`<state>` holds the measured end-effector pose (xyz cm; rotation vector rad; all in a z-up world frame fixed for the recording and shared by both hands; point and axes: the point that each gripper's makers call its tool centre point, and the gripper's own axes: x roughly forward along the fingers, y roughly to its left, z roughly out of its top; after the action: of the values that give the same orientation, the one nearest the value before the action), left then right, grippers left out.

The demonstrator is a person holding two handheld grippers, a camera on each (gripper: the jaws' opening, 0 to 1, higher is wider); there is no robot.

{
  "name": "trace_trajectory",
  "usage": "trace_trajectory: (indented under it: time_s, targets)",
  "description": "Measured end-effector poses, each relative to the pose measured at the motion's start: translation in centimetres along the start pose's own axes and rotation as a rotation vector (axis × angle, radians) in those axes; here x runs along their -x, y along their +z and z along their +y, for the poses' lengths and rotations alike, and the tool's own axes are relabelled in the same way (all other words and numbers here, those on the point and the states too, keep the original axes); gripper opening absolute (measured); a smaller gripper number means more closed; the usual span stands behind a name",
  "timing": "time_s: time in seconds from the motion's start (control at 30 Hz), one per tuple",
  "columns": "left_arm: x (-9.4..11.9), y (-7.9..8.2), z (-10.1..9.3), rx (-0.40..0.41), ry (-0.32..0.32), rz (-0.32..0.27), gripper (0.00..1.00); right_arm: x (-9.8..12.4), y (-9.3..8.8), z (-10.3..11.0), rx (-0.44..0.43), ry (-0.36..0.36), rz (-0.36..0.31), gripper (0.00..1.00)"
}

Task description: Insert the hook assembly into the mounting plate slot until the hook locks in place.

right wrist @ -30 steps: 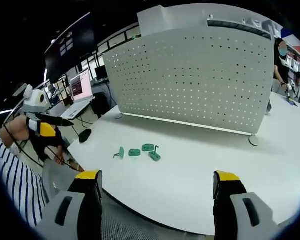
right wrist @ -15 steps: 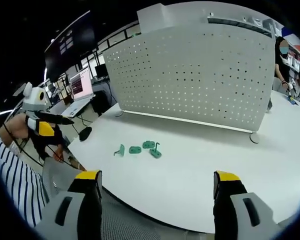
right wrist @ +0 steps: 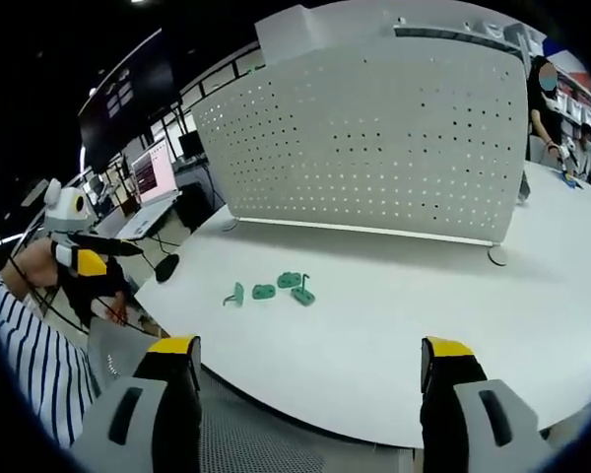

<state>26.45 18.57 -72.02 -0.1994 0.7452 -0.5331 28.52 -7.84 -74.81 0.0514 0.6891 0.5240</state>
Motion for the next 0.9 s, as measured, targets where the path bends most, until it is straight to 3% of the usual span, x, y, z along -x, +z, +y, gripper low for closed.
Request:
trace_trajectory:
  time_s: [0.57,0.67,0.9]
  targets:
    - [-1.6,-1.4,-0.4,-0.063,-0.03,0.066,1.0,-0.1,-1.1,0.6,0.01,0.014,0.035,0.87]
    - [-2.2,-1.7,-0.4,-0.087,-0.043,0.079,1.0,0.0,-1.0,-0.1,0.032,-0.02,0.03,0.89]
    - [-3.5,-1.1,-1.1,-0.103,-0.098,0.068,1.0,0.1,-0.6,-0.6,0.016,-0.028,0.022,0.88]
